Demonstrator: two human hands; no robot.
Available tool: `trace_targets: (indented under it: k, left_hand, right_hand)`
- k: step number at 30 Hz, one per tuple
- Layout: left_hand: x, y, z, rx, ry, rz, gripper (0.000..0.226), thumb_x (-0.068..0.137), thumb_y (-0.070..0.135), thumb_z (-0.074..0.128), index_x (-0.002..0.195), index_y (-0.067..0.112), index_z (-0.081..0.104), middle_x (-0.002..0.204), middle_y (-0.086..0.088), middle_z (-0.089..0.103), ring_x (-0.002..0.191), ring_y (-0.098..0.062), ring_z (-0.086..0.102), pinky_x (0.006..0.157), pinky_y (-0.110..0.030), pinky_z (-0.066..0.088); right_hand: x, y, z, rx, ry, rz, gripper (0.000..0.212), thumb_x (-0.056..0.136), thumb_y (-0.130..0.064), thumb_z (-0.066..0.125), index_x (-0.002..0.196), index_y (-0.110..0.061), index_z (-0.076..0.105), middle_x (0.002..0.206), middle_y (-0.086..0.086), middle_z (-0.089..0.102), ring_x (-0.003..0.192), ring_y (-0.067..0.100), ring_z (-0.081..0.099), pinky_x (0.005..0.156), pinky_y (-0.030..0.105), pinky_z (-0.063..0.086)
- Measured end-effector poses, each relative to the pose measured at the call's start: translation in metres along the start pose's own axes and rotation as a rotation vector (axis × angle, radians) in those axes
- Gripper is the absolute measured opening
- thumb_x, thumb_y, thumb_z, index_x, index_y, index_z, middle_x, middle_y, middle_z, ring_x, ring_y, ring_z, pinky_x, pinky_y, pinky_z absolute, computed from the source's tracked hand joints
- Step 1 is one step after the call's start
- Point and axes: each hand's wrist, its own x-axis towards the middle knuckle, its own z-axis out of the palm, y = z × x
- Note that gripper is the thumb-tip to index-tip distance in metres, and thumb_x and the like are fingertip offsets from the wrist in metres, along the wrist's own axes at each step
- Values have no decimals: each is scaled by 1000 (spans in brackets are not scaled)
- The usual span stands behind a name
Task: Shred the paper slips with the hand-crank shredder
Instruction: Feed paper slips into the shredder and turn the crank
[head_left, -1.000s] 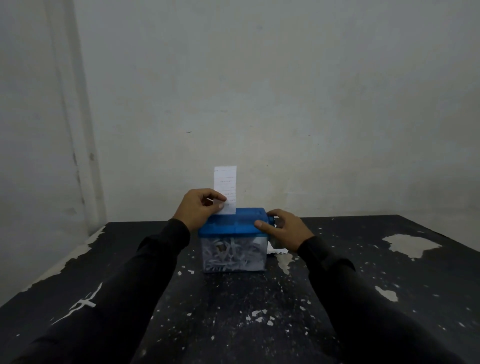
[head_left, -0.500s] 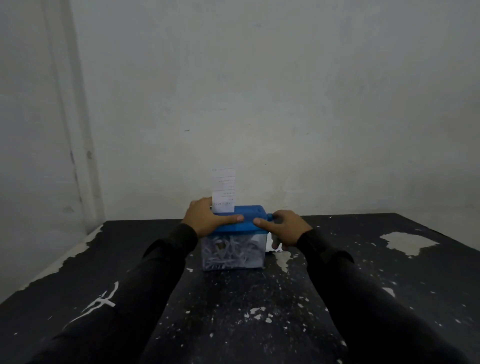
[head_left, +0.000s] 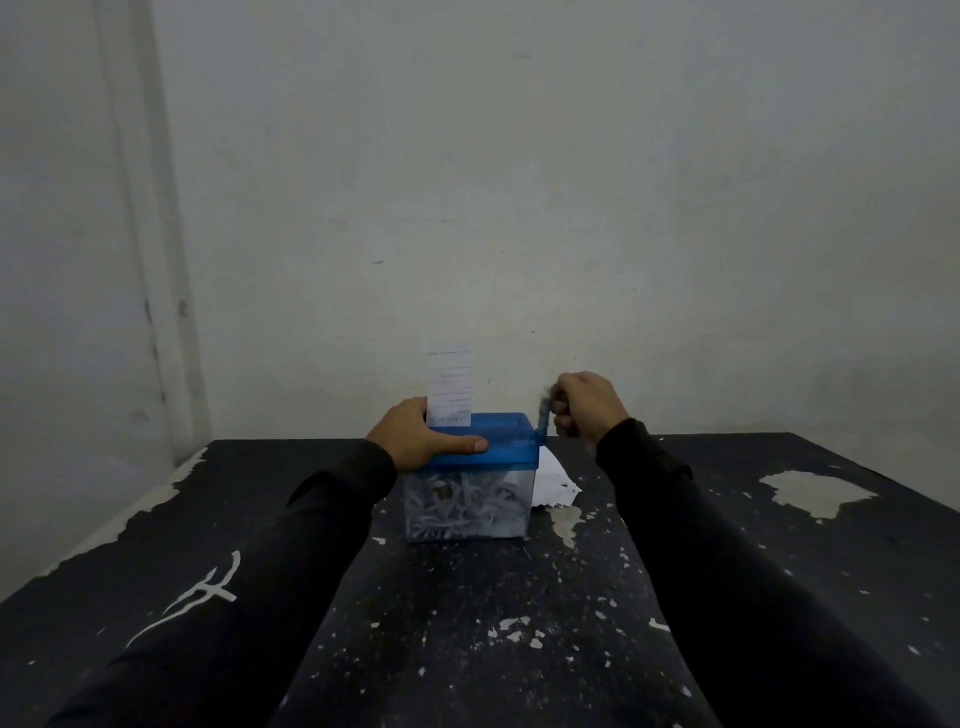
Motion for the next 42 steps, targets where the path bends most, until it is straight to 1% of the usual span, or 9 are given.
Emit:
trace_targets:
  k: [6,9,16,21,25,32,35,40,42]
  left_hand:
    - [1,-3,0,7,-3,8,87,47,75,88,118,27,73,112,10,75,99,-11,71,95,-36,58]
    - [0,-1,0,10,-5,19,84,53,69,90,121,25,71,114,9,73,99,-9,69,93,-31,57]
    - [2,-4,0,14,8,-14,80,56,66,91,120,23,71,111,9,74,97,-9,70,81,-23,55]
    - [3,-4,0,3,-10,-16,71,57,63,90,113,22,74,105,6,76,94,-13,71,85,-32,59]
    - [3,-4,-2,7,-17,-7,82,51,70,90,114,22,73,106,6,75,95,-13,70,88,-34,59]
    - [2,-5,-3,2,-23,-7,92,43,76,89,116,23,72,109,6,75,98,-15,70,94,-42,59]
    - [1,-3,-3,8,-19,-3,89,45,74,89,115,23,72,108,5,74,98,-16,70,93,-42,59]
    - [-1,-1,-2,47,-5,-5,93,41,83,84,108,20,72,104,-1,74,94,-21,69,89,-49,58]
    - [-2,-2,-3,48,12,-14,90,41,82,85,106,20,72,102,0,74,92,-20,69,88,-48,59]
  right_hand:
    - [30,30,4,-156,75,15,19,99,-24,63,97,-6,59,74,10,61,52,18,49,42,23,43]
    - [32,58,9,-343,124,33,25,99,-32,62,87,-10,61,78,8,63,66,22,57,60,31,52]
    - [-13,111,-3,-514,39,-43,41,103,-21,51,62,-17,55,62,-3,54,57,9,46,54,25,38]
    - [-46,106,-3,-282,167,-261,53,105,-25,52,53,-25,43,42,-15,39,42,0,38,49,23,38]
    - [-47,78,2,-101,153,-381,37,86,-38,43,60,-12,44,55,-6,36,52,7,33,51,26,31]
    - [8,44,2,-227,142,-306,40,102,-35,53,90,2,63,76,4,56,69,16,50,63,31,43]
    - [31,48,4,-227,153,-175,27,97,-37,62,105,-12,56,92,6,63,80,20,58,66,31,48]
    - [43,85,9,-363,154,-83,21,97,-31,62,88,-12,63,92,9,70,87,27,67,82,41,58]
    - [32,95,9,-469,131,-65,22,99,-23,57,83,-9,63,87,9,68,83,26,64,74,34,53]
